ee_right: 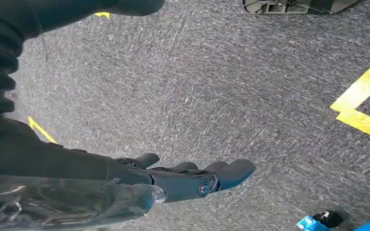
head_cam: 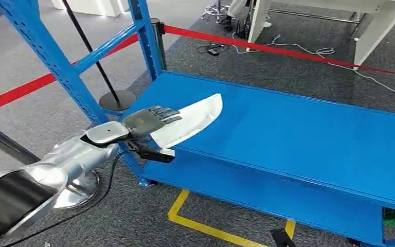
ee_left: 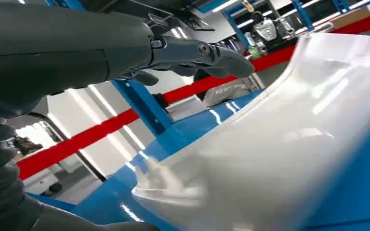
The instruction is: Take the parts from the cabinet and place them on the table.
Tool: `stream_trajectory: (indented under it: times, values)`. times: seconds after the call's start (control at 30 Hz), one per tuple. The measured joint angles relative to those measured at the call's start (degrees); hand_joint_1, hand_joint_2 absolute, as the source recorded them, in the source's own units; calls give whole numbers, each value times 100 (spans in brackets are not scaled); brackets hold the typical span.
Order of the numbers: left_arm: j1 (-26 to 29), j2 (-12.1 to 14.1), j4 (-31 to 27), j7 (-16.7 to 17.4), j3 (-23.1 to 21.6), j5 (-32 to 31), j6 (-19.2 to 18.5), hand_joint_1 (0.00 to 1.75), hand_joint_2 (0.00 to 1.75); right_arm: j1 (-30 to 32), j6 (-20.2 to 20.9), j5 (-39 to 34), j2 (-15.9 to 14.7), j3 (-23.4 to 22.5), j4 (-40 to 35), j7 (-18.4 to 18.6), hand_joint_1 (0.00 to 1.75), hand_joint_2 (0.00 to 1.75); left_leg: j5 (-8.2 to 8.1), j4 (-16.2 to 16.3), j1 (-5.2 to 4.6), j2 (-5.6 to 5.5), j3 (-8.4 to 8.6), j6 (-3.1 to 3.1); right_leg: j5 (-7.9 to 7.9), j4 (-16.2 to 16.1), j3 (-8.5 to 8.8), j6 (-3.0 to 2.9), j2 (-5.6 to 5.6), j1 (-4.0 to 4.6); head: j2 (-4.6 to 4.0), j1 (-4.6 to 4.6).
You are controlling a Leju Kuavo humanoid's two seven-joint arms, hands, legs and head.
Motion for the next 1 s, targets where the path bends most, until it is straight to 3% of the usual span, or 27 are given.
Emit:
stream_trajectory:
  times: [0.03, 0.13, 0.33, 1.0]
  values:
    - [2, 0, 0, -9, 0, 0, 0, 175, 175, -1, 0, 0, 2, 0, 0, 0, 0, 175, 0, 0, 0, 0, 0, 0, 0, 0, 0, 0, 0, 0, 0, -2]
    - [2, -4, 0, -31, 4, 13, -20, 169, 175, -1, 0, 0, 2, 0, 0, 0, 0, 175, 0, 0, 0, 0, 0, 0, 0, 0, 0, 0, 0, 0, 0, 0]
    - [19, -9, 0, -138, 65, 109, -212, 169, 175, -1, 0, -2, 6, 0, 0, -2, 0, 175, 0, 0, 0, 0, 0, 0, 0, 0, 0, 0, 0, 0, 0, 0]
    - [130, -18, 0, -223, 179, 219, -341, 175, 175, 1, -9, -11, 9, 0, 0, -2, 0, 175, 1, 0, 0, 0, 2, 0, 2, 0, 2, -1, 1, 0, 0, 2]
